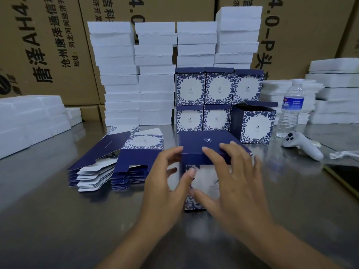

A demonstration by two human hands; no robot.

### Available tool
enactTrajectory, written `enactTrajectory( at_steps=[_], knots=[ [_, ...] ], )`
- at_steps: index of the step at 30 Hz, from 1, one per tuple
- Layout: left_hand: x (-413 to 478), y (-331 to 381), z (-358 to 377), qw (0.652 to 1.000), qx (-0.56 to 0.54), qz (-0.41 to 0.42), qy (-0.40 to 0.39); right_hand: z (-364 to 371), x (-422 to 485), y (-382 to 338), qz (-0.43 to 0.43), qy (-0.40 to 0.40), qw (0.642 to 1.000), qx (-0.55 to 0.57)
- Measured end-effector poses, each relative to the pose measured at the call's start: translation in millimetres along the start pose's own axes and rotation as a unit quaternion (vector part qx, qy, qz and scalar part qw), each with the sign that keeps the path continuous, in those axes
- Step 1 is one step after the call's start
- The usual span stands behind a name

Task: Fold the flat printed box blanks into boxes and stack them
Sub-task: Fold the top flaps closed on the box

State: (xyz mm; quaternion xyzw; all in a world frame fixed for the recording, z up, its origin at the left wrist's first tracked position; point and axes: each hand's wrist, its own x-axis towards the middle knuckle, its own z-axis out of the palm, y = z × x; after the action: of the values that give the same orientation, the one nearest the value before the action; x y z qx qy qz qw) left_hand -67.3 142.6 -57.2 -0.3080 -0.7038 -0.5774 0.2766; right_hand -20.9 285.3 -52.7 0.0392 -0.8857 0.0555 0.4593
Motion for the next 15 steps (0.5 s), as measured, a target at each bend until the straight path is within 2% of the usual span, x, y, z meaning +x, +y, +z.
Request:
enactTrajectory(
  at_steps=[3, 6, 9, 12, 15],
  knots=[
    [-5, -9, 6, 0.996, -0.043, -0.065, -0.046, 15, 14, 13, 0.069, -0.047, 0.996, 0.013],
    [-5, -19, 11, 0.993, -0.004, -0.098, -0.069, 37, 34, 34, 0.124, -0.111, 0.986, 0.001],
    [-3, -29, 12, 0.986, 0.012, -0.154, -0.063, 62, 55, 61, 0.143, -0.136, 0.98, 0.01],
    [1, -40, 10, 0.967, -0.036, -0.248, -0.052, 83, 76, 85, 0.146, -0.138, 0.979, 0.012],
    [7, -50, 8, 0.947, -0.086, -0.305, -0.047, 100, 96, 103, 0.153, -0.143, 0.978, 0.015]
  ],
)
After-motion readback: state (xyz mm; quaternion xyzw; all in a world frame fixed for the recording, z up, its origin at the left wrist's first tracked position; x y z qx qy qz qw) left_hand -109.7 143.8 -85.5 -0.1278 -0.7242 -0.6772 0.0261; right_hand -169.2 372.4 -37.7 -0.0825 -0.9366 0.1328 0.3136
